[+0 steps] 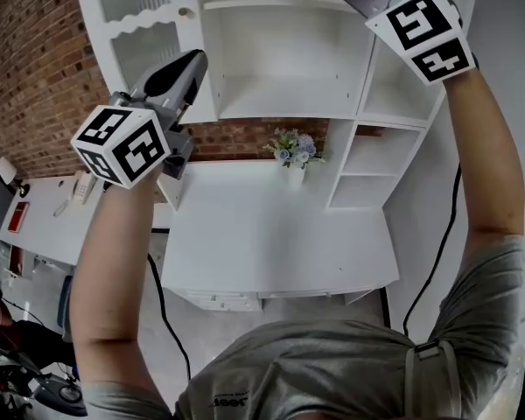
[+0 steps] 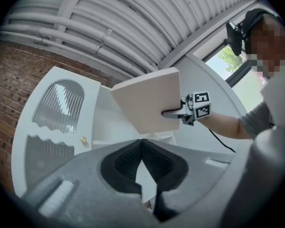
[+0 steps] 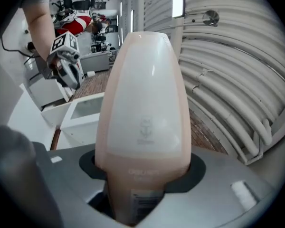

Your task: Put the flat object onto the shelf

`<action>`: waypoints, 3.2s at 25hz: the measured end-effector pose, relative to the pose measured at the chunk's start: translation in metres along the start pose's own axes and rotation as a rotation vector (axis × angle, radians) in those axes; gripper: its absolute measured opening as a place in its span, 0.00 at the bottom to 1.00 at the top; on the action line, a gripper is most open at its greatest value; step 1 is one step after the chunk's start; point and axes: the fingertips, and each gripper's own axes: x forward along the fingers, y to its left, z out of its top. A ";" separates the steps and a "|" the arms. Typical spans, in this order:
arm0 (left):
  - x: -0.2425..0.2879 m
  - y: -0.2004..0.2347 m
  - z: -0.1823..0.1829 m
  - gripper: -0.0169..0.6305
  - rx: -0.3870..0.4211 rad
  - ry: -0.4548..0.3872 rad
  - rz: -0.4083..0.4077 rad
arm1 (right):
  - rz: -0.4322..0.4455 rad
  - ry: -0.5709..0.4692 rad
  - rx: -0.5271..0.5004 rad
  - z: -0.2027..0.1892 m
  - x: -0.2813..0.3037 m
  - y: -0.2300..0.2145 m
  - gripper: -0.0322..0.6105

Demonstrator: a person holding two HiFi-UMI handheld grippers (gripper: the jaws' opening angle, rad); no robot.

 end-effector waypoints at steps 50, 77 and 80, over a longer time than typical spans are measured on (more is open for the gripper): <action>0.057 0.085 0.002 0.02 0.117 0.089 0.071 | 0.633 0.538 -0.137 -0.154 0.189 0.114 0.91; 0.090 0.111 -0.008 0.02 0.113 0.076 0.061 | 0.638 0.626 -0.146 -0.171 0.217 0.116 0.98; 0.093 0.109 -0.008 0.02 0.107 0.077 0.053 | 0.628 0.575 -0.115 -0.161 0.219 0.112 0.98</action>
